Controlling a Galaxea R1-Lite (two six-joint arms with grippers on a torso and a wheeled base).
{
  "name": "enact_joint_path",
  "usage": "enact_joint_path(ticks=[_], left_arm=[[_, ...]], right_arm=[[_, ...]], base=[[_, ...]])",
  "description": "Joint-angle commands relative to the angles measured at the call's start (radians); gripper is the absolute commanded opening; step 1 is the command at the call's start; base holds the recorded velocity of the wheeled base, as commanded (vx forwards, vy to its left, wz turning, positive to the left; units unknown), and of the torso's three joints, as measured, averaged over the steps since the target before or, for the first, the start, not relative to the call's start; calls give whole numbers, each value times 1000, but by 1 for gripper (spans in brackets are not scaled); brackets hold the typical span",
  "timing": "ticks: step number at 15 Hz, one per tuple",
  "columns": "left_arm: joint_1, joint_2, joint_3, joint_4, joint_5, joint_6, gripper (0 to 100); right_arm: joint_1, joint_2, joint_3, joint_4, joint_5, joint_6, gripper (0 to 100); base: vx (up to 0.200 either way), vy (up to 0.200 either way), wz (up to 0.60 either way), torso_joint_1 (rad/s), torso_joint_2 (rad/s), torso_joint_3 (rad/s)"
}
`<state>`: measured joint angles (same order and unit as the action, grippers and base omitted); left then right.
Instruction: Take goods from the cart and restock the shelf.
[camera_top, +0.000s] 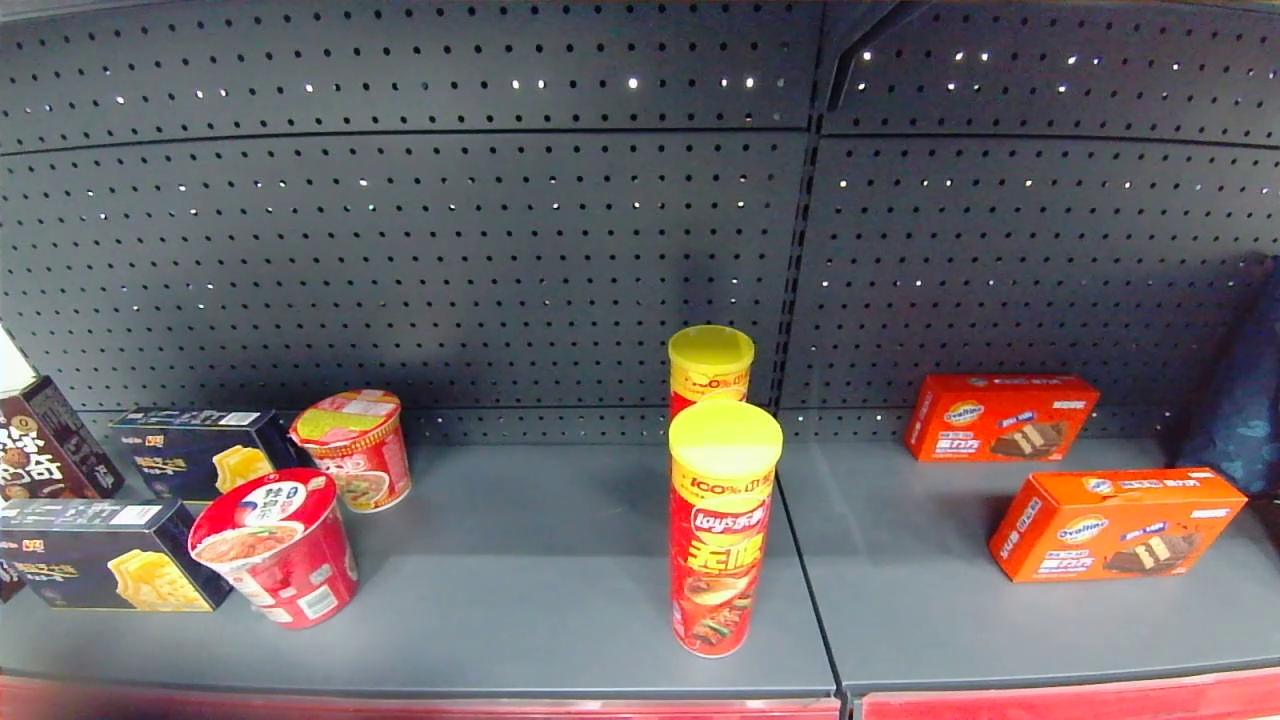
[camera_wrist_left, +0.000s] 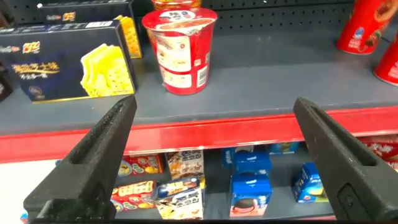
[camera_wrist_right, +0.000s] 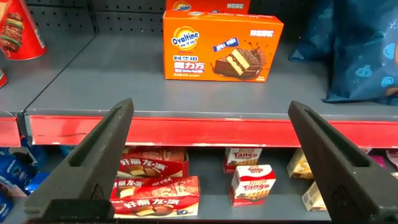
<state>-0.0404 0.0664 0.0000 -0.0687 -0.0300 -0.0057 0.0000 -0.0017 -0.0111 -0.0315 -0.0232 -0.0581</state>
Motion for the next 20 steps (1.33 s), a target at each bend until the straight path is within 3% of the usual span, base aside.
enact_joint_path(ticks=[1,2,3,5,8,13,20], left_arm=[[4,-2,0,0,-1,-7,100],[4,-2,0,0,-1,-11,100],[4,-2,0,0,-1,-46,100],[4,-2,0,0,-1,-72,100],[4,-2,0,0,-4,-63,100],[4,-2,0,0,-148,18,100],[4,-2,0,0,-157,16,100]], right_arm=[[0,2,0,-1,2,0,100],[0,2,0,-2,2,0,100],[0,2,0,-1,5,1,100],[0,2,0,-2,0,1,100],[0,2,0,-4,-6,4,100],[0,2,0,-2,0,11,100],[0,2,0,-2,5,6,100]], base=[[0,0,0,0,0,0],[0,0,0,0,0,0],[0,0,0,0,0,0],[0,0,0,0,0,0],[0,0,0,0,0,0],[0,0,0,0,0,0],[0,0,0,0,0,0]])
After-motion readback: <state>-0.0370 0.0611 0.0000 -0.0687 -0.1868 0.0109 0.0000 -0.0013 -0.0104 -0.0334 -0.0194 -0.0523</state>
